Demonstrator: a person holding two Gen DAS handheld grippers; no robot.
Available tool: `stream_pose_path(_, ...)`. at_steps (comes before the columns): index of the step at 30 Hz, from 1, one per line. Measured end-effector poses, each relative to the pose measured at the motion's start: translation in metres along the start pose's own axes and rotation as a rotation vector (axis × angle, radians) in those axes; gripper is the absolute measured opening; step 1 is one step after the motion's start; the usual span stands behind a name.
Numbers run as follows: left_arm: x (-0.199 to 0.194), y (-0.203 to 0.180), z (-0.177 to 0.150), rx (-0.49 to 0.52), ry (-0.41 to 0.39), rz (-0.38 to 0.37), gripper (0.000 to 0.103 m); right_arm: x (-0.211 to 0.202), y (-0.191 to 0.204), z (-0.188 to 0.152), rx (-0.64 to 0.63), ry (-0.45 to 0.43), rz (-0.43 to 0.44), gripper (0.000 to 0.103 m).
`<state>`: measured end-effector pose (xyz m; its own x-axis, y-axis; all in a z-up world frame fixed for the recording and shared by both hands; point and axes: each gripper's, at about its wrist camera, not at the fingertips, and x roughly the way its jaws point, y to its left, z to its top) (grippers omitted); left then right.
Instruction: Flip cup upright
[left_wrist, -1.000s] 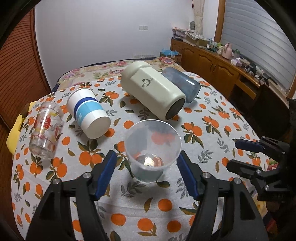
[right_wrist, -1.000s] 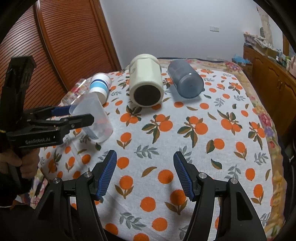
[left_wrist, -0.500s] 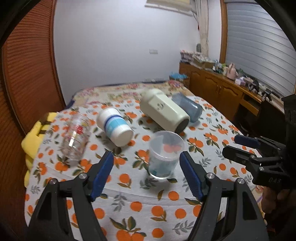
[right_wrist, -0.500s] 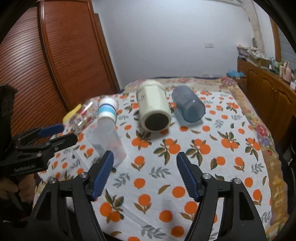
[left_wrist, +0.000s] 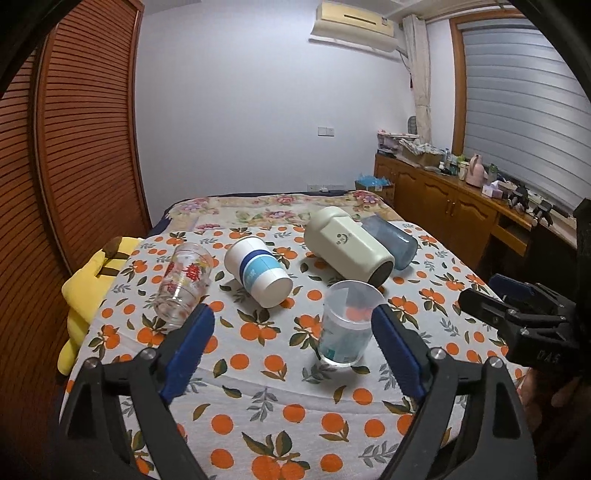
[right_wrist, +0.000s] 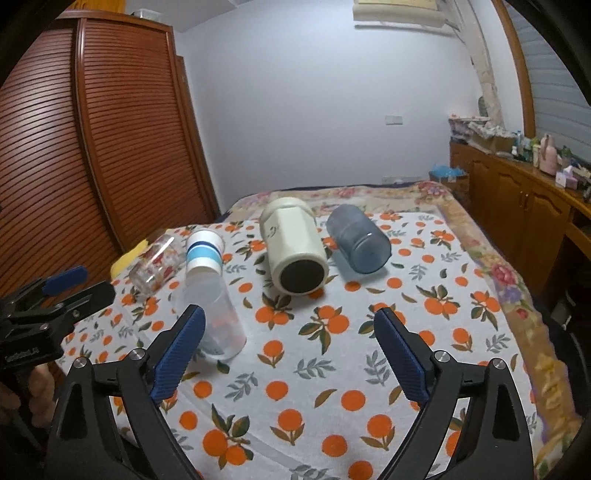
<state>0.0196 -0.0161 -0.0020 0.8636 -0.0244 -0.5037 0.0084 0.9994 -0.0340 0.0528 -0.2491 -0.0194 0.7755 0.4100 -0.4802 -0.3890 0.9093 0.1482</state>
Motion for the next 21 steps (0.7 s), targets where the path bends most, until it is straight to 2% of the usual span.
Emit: stream_pose_path(21, -0.0048, 0.0025, -0.0031, 0.000, -0.002, 0.015, 0.088, -0.0050, 0.0043, -0.0003, -0.014, -0.016, -0.035, 0.095)
